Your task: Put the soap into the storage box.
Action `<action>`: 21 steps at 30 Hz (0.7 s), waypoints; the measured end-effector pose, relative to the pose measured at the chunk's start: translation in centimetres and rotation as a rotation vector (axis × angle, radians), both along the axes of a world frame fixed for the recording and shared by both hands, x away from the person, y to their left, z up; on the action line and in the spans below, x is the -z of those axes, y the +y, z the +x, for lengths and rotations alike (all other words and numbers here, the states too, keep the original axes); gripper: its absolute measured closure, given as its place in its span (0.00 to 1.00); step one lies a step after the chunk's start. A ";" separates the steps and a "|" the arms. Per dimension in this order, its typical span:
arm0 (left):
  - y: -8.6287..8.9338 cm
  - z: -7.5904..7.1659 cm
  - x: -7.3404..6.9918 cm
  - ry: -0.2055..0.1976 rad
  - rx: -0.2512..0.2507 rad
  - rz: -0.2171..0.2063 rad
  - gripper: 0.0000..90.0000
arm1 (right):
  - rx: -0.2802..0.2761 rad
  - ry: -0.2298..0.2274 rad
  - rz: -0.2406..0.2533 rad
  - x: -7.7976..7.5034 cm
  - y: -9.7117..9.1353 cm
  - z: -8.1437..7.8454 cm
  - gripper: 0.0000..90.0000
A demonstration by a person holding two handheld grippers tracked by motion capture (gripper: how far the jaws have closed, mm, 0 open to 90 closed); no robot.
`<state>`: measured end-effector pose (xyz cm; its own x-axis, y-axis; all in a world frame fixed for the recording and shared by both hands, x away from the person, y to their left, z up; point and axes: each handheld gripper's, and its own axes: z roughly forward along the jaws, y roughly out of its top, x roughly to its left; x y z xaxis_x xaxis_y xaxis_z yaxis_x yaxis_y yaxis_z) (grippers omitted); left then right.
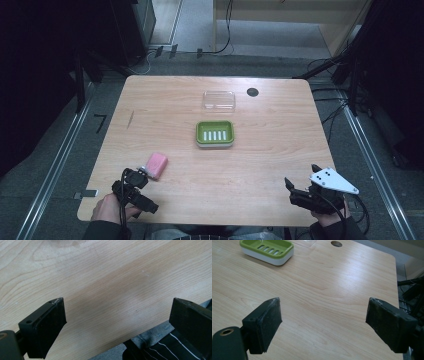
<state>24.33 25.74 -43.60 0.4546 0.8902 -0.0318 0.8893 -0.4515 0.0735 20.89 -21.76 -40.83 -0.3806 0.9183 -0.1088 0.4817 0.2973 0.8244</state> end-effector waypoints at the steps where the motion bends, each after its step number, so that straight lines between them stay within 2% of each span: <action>1: 0.0 0.0 0.0 0.002 0.001 -0.001 0.01 | 0.000 0.000 0.000 0.0 0.0 0.0 0.15; 14: 0.0 -0.1 0.0 0.005 0.014 -0.005 0.01 | -0.003 -0.001 0.000 0.0 0.1 0.0 0.15; 21: -0.2 0.2 -0.1 -0.011 0.024 -0.003 0.01 | 0.000 0.000 0.003 0.0 -0.1 -0.1 0.15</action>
<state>24.49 25.55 -43.47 0.4762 0.8789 -0.0293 0.8772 -0.4725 0.0849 20.81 -21.88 -40.80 -0.3806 0.9187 -0.1056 0.4817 0.2945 0.8254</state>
